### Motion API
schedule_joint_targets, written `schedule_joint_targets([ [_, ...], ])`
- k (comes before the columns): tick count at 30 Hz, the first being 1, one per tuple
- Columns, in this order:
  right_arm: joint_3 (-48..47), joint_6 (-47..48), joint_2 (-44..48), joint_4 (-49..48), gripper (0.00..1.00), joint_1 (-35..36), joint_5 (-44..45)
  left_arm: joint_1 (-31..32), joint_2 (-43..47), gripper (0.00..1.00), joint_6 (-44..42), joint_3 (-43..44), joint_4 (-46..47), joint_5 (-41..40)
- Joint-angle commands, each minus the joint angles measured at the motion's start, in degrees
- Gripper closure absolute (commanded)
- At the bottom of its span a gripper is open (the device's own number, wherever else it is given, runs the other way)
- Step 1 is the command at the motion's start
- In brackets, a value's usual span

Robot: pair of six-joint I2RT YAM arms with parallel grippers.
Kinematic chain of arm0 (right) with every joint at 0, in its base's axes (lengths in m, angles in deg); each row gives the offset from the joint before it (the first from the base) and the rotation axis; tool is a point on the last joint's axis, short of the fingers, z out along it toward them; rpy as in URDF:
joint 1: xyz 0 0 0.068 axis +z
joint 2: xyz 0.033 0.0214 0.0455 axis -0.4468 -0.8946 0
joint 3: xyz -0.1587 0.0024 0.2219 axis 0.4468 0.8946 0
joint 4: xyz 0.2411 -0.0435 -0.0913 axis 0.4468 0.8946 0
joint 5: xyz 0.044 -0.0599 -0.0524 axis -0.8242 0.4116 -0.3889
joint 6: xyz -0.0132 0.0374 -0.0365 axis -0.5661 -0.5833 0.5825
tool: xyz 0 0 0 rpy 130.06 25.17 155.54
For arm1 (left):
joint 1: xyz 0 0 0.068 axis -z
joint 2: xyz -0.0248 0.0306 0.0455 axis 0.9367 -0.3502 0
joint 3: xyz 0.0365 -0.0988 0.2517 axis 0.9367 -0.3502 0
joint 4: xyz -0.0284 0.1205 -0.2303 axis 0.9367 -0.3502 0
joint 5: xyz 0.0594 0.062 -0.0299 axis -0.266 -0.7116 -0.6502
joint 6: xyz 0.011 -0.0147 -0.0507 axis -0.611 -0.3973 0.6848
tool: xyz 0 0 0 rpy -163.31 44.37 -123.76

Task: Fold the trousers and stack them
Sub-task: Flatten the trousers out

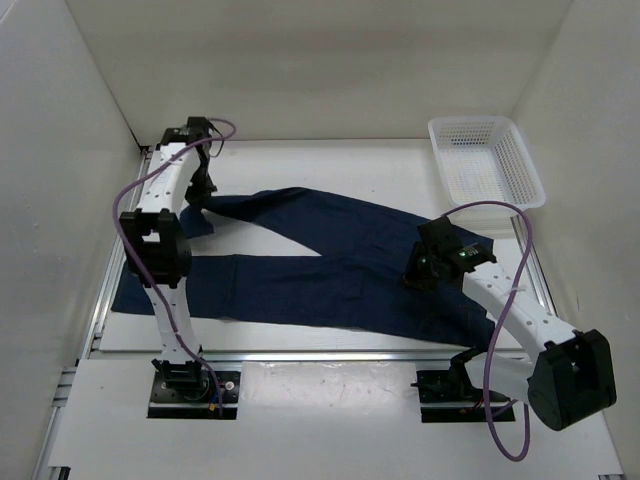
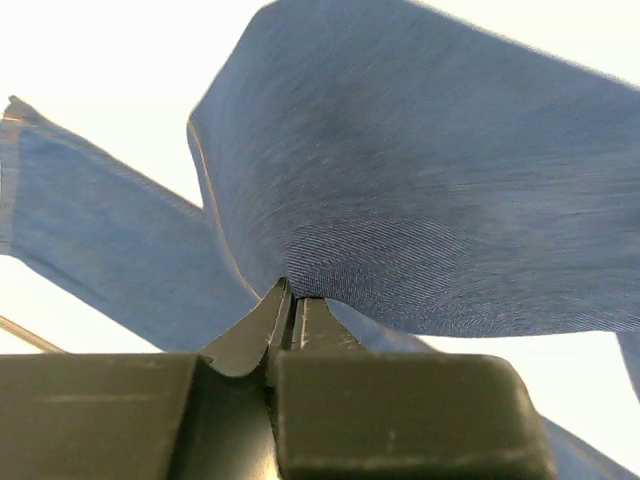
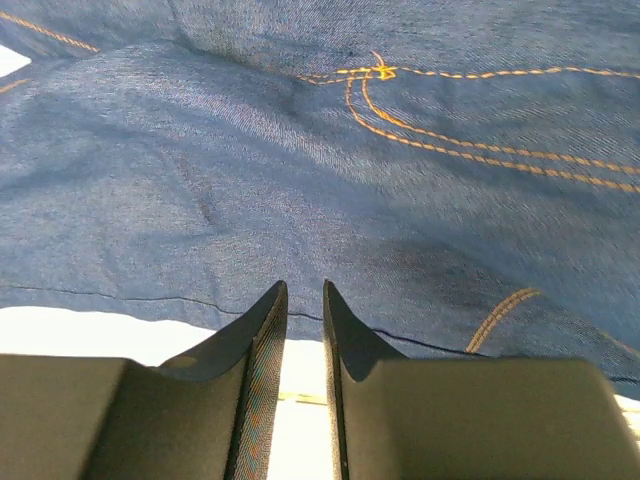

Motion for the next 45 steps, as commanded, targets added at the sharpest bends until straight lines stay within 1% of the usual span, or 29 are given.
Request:
schedule_joint_targets([
  [1, -2.7, 0.7, 3.3, 3.9, 0.75, 0.2, 2.5, 0.4, 8.4, 0.90, -1.8, 6.3, -4.6, -1.9],
  [3, -3.2, 0.7, 4.1, 4.7, 0.75, 0.2, 3.1, -0.2, 7.1, 0.90, -2.4, 14.7, -5.8, -1.9],
  [4, -3.3, 0.7, 4.1, 5.4, 0.75, 0.2, 3.8, -0.8, 3.5, 0.90, -3.2, 18.5, -6.5, -1.1],
  [5, -3.3, 0.7, 4.7, 6.1, 0.75, 0.2, 4.3, -1.9, 0.6, 0.90, -3.2, 27.4, -7.0, -0.5],
  [6, -3.8, 0.7, 4.7, 6.1, 0.75, 0.2, 4.3, -2.8, -2.8, 0.87, -3.2, 32.7, -8.0, 0.0],
  [7, -3.8, 0.7, 4.7, 6.6, 0.75, 0.2, 4.3, -3.9, -9.3, 0.41, -2.7, 36.8, -8.6, 0.6],
  [8, -3.8, 0.7, 4.7, 6.6, 0.75, -0.3, 4.3, -5.0, -11.8, 0.03, -2.7, 39.0, -8.0, 4.0],
  [9, -3.8, 0.7, 4.7, 6.6, 0.75, -0.3, 4.3, -7.4, -13.9, 0.00, -1.0, 41.8, -8.0, 6.0],
  [11, -4.3, 0.1, 4.7, 7.4, 0.75, -0.3, 5.0, -9.4, -15.6, 0.00, 1.5, 40.8, -8.0, 9.8],
  [14, -4.3, -0.4, 5.2, 8.0, 0.75, -0.3, 5.5, -9.9, -8.6, 0.00, 3.0, 32.0, -1.6, 9.2],
  [15, -4.3, -0.4, 5.2, 8.0, 0.75, -0.3, 5.5, -9.9, -6.5, 0.00, 1.1, 28.0, 0.7, 9.2],
  [18, -4.3, 0.1, 2.6, 8.0, 0.75, -0.3, 5.5, -9.9, -3.2, 0.00, -1.6, 28.6, 2.8, 8.4],
  [20, -5.4, 0.1, 1.0, 7.0, 0.75, -0.3, 5.5, -9.9, -2.6, 0.06, -3.3, 30.2, 1.0, 9.0],
  [21, -5.5, 0.7, 1.0, 6.9, 0.75, -0.3, 4.9, -9.9, -2.6, 0.13, -4.0, 30.2, 1.0, 9.7],
  [22, -6.0, 0.7, 0.4, 6.9, 0.75, -0.3, 4.9, -9.9, -2.6, 0.52, -4.6, 29.4, 0.4, 9.7],
  [23, -6.0, 0.7, 0.4, 6.9, 0.75, -0.3, 4.9, -9.9, -1.8, 0.72, -5.2, 28.2, 0.4, 9.7],
  [24, -6.5, 0.7, 0.4, 6.9, 0.75, -0.3, 4.9, -9.9, -1.3, 0.86, -5.3, 26.5, 0.4, 9.7],
  [25, -7.1, 0.7, 0.4, 6.9, 0.75, -0.3, 4.9, -9.9, -0.8, 0.90, -5.3, 22.5, 0.4, 10.5],
  [28, -8.8, 0.7, 2.9, 9.0, 0.82, -0.3, 6.5, -8.5, 2.2, 0.90, -4.7, 14.6, 2.6, 14.4],
  [29, -8.8, 1.2, 3.8, 9.6, 0.89, -0.3, 7.1, -7.5, 3.1, 0.90, -4.7, 8.7, 3.9, 15.5],
  [32, -10.3, 1.2, 6.6, 10.6, 0.96, -0.3, 9.7, -4.1, 4.7, 0.87, -4.2, 0.9, 9.1, 19.6],
  [35, -11.1, 2.7, 6.6, 9.5, 0.97, -4.0, 12.3, 0.3, 1.0, 0.84, -3.0, 3.5, 9.1, 21.0],
  [37, -11.7, 3.2, 2.8, 7.0, 0.93, -9.0, 12.3, 3.0, -3.4, 0.80, -2.4, 7.0, 5.9, 21.8],
  [38, -12.2, 4.0, 1.3, 6.0, 0.91, -10.8, 10.8, 5.7, -4.7, 0.73, -2.4, 10.0, 5.3, 22.3],
  [40, -12.2, 5.5, -3.8, 2.0, 0.85, -15.8, 7.4, 8.2, -7.5, 0.64, -2.4, 12.6, 2.9, 22.3],
  [41, -12.2, 6.2, -5.6, 0.9, 0.85, -17.8, 6.0, 10.2, -7.6, 0.43, -2.4, 13.1, 2.9, 22.3],
  [42, -12.2, 6.2, -9.4, -0.2, 0.83, -18.4, 4.4, 10.9, -7.6, 0.30, -2.4, 12.6, 2.9, 22.3],
  [43, -11.7, 6.2, -11.3, -1.0, 0.81, -18.4, 4.4, 11.5, -7.6, 0.23, -2.4, 12.0, 4.1, 22.3],
  [45, -11.7, 6.2, -16.6, -2.5, 0.81, -18.9, 3.8, 12.1, -7.6, 0.17, -2.4, 9.6, 4.7, 23.1],
])
